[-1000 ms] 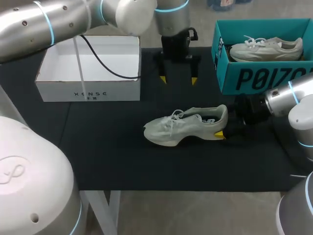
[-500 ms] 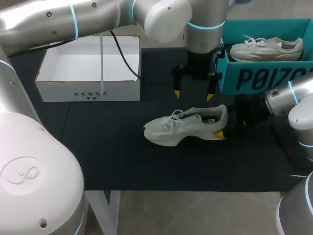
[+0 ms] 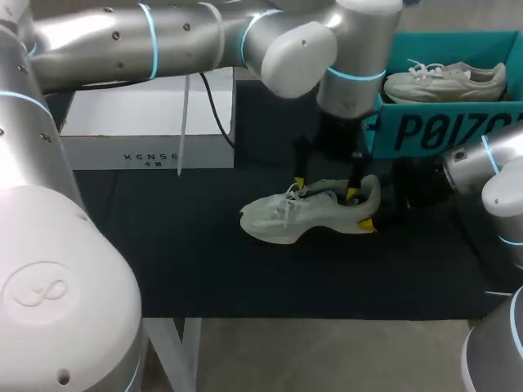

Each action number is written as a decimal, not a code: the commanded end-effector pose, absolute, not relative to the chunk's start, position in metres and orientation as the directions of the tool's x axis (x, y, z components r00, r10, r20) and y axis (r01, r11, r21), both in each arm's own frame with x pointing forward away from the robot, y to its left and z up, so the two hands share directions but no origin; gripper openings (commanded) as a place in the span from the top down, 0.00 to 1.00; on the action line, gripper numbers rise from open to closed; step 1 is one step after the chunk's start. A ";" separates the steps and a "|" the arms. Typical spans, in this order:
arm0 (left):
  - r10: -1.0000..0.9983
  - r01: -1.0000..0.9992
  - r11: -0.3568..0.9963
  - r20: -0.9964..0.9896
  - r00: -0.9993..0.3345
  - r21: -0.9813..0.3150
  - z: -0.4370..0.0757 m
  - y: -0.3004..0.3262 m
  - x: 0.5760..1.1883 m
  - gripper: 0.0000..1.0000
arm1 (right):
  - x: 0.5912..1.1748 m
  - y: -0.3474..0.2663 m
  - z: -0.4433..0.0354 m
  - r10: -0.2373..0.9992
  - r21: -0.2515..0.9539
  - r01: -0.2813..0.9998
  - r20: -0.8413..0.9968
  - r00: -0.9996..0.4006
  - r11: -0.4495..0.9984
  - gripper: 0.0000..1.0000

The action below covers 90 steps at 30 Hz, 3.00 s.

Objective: Take the shoe out of the shoebox, open the shoe tongue, remove and reinsert the insole, then place the shoe into the shoebox

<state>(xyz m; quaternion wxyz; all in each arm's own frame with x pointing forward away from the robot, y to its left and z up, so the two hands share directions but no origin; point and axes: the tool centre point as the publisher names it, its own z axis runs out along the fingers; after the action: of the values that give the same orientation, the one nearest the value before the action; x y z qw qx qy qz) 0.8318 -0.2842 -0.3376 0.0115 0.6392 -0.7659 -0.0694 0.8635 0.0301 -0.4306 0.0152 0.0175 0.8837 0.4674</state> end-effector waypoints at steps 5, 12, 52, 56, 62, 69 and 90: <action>-0.978 -0.982 0.125 -0.152 -0.146 0.140 -0.357 -0.292 0.839 0.00 | 0.864 0.031 -0.432 0.046 0.826 0.016 -0.012 -0.999 0.563 1.00; -0.968 -0.989 0.077 -0.228 -0.105 0.130 -0.354 -0.279 0.833 0.00 | 0.864 0.031 -0.432 0.046 0.826 0.016 -0.012 -0.999 0.563 1.00; -0.986 -0.988 -0.148 -0.080 0.144 0.040 -0.316 -0.155 0.808 1.00 | 0.864 0.031 -0.432 0.046 0.826 0.016 -0.012 -0.999 0.563 1.00; -0.982 -0.983 -0.173 -0.086 0.168 0.056 -0.332 -0.141 0.803 1.00 | 0.864 0.031 -0.432 0.046 0.826 0.016 -0.012 -0.999 0.563 1.00; -0.970 -0.969 -0.237 -0.063 0.233 0.072 -0.353 -0.123 0.798 1.00 | 0.864 0.031 -0.432 0.046 0.826 0.016 -0.012 -0.999 0.563 1.00; -0.976 -0.974 -0.214 -0.050 0.211 0.071 -0.355 -0.129 0.802 0.42 | 0.864 0.031 -0.432 0.046 0.826 0.016 -0.012 -0.999 0.563 1.00; -0.953 -0.962 0.271 0.132 -0.273 -0.038 -0.303 -0.186 0.825 0.00 | 0.864 0.031 -0.432 0.046 0.826 0.016 -0.012 -0.999 0.563 1.00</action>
<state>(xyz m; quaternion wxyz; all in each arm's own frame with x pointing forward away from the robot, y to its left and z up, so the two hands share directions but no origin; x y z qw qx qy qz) 0.8241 -0.1909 -0.3129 0.0217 0.6318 -0.7742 0.0317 0.8633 0.0314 -0.4306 0.0161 0.0179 0.8838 0.4673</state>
